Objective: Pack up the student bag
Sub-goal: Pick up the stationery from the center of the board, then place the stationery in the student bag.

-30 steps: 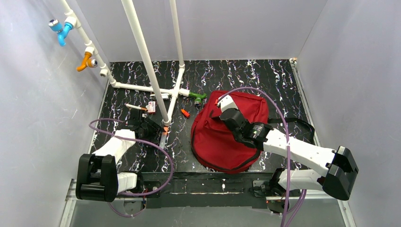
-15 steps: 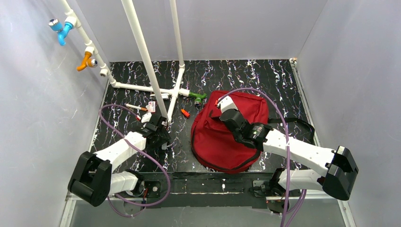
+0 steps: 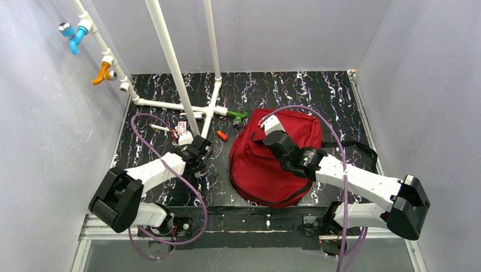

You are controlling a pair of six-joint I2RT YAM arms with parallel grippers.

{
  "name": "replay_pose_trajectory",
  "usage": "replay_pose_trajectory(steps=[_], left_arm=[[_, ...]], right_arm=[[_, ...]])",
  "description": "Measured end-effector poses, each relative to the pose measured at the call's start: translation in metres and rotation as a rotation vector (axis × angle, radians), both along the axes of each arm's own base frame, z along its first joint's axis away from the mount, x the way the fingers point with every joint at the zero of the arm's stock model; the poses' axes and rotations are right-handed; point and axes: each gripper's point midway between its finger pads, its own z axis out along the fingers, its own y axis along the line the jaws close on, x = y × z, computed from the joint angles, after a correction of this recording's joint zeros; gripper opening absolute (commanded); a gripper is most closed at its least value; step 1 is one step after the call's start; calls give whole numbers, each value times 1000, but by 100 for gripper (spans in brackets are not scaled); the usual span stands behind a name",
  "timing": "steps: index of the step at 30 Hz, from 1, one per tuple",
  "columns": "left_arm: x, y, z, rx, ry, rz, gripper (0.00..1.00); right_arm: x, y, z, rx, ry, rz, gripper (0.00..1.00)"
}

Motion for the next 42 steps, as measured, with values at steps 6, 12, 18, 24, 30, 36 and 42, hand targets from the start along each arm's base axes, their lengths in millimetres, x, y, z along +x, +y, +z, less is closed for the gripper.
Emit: replay_pose_trajectory(steps=[6,12,18,24,30,36,42], left_arm=[[-5,-10,2,-40,-1,-34,8],[-39,-44,27,-280,20,-155,6],[-52,-99,97,-613,-130,-361,2],[-68,-153,109,-723,-41,-570,1],[-75,-213,104,-745,88,-751,1],[-45,-262,116,-758,98,-825,0],[-8,-285,121,-680,43,-841,0]], right_arm=[[0,0,0,1,2,2,1],[0,0,0,2,2,3,1],[-1,3,-1,10,10,11,1],[-2,4,-2,20,16,12,1],[-2,4,-2,26,19,8,1],[-3,4,-3,26,22,11,1],[-3,4,-3,26,22,11,1]])
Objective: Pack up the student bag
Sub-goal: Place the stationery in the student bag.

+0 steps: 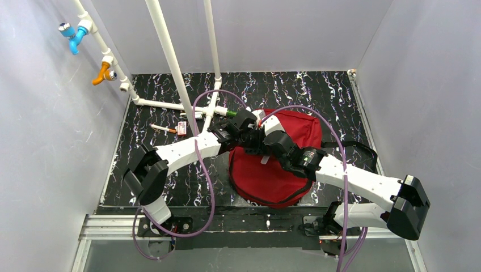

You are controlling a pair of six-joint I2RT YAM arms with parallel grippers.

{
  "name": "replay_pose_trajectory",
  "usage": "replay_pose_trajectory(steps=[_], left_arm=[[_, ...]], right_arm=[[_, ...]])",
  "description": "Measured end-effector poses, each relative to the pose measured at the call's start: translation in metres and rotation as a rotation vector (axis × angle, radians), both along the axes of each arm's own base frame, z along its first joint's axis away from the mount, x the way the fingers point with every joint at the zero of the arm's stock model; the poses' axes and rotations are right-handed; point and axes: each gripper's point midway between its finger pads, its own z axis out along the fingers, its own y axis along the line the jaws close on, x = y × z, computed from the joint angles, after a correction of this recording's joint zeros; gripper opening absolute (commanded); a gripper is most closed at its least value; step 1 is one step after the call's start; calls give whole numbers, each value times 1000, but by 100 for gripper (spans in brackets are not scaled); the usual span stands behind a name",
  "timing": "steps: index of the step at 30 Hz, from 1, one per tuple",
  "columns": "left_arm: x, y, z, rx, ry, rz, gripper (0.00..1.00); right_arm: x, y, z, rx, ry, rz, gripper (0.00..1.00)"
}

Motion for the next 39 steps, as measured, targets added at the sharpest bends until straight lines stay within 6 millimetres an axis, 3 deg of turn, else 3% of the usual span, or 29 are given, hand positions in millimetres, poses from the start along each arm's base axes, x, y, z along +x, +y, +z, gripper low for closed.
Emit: replay_pose_trajectory(steps=[5,11,16,20,24,29,39], left_arm=[[30,9,-15,94,-129,69,2],[62,2,-15,86,-252,141,6],[75,-7,-25,90,-257,193,24],[83,-9,-22,77,-247,248,47],[84,-10,-19,74,-225,271,54],[79,-8,-20,75,-203,271,51],[42,22,-14,59,-162,234,51]], right_arm=[[-1,1,1,9,1,6,1],[-1,2,1,16,5,10,1],[-2,1,-1,21,15,2,1],[-1,0,-1,34,16,-10,1],[0,1,0,38,12,-12,1],[0,1,0,37,12,-7,1],[-2,3,2,45,12,5,1]])
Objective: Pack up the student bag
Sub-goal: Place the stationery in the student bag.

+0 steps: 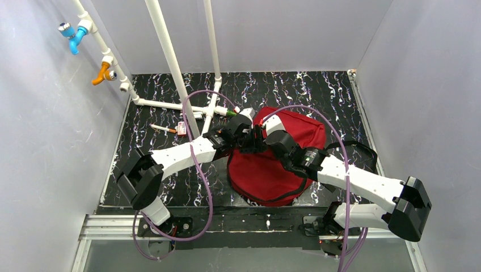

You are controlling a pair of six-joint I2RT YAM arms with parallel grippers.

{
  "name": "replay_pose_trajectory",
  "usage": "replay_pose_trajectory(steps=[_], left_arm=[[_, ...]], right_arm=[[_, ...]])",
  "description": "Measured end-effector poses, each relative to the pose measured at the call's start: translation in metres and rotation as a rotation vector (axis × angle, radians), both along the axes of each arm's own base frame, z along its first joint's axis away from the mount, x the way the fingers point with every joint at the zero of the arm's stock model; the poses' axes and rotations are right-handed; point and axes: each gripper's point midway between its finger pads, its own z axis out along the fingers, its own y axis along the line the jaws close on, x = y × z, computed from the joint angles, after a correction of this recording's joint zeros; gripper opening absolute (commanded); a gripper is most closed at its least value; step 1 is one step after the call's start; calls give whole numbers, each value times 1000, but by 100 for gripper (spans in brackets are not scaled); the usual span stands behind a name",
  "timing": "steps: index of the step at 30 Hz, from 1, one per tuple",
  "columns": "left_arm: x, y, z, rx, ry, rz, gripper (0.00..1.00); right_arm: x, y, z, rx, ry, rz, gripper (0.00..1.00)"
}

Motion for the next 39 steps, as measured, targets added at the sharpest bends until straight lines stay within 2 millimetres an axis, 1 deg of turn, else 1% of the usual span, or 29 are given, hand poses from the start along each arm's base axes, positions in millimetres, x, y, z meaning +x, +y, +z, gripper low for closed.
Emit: replay_pose_trajectory(steps=[2,5,8,10,13,16,21,22,24,27,32,34,36,39], left_arm=[[-4,3,2,1,2,-7,44],[-7,3,2,-2,12,-17,26],[-11,1,1,-13,26,-32,19],[-13,0,0,-20,33,-37,17],[-12,-3,-1,-27,37,-43,17],[-9,-6,-10,-6,48,-48,17],[13,-27,-12,19,33,-66,17],[16,-29,-12,23,27,-70,20],[20,-31,-12,36,12,-73,31],[22,-27,-12,63,-8,-81,39],[18,-20,-9,80,-21,-96,40],[10,-13,-3,70,-23,-108,41],[-3,-2,4,54,-25,-119,42],[-21,19,16,43,-41,-124,44]], right_arm=[[0,0,0,0,2,2,1],[0,0,0,1,3,3,1],[-1,1,0,2,4,4,1],[-1,1,-1,2,5,5,1],[-1,1,-1,3,5,5,1],[-1,1,-1,3,5,6,1],[-1,1,-1,7,6,3,1],[-1,1,-1,7,6,2,1],[-1,1,-1,8,7,3,1],[-1,1,0,9,6,3,1],[-1,1,0,8,6,5,1],[-1,1,0,9,7,5,1],[-1,1,0,9,7,5,1],[-1,1,0,9,7,5,1]])
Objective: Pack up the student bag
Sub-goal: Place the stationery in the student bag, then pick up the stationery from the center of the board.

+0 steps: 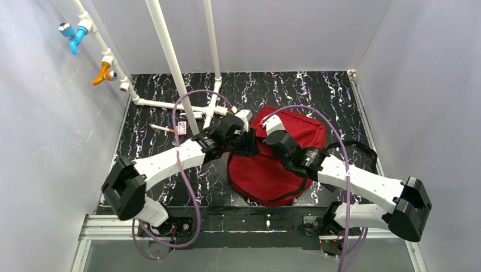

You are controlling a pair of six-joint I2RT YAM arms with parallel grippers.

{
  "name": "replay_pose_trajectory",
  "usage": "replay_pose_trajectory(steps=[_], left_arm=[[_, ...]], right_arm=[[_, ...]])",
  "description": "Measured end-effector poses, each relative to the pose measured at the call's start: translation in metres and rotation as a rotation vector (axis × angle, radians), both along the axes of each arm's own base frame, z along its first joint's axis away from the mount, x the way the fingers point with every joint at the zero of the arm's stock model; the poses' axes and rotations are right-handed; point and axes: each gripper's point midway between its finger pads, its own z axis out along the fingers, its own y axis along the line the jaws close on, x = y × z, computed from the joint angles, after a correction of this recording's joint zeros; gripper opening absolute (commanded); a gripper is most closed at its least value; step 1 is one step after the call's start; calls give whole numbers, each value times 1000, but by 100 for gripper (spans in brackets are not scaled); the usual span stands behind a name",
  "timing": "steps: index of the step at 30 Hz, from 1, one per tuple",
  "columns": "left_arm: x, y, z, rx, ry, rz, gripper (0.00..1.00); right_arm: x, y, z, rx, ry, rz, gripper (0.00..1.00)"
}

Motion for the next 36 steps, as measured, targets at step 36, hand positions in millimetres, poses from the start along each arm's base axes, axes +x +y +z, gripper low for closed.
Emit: replay_pose_trajectory(steps=[36], left_arm=[[124,128,-90,596,-60,835,54]], right_arm=[[-1,0,-1,-6,6,11,1]])
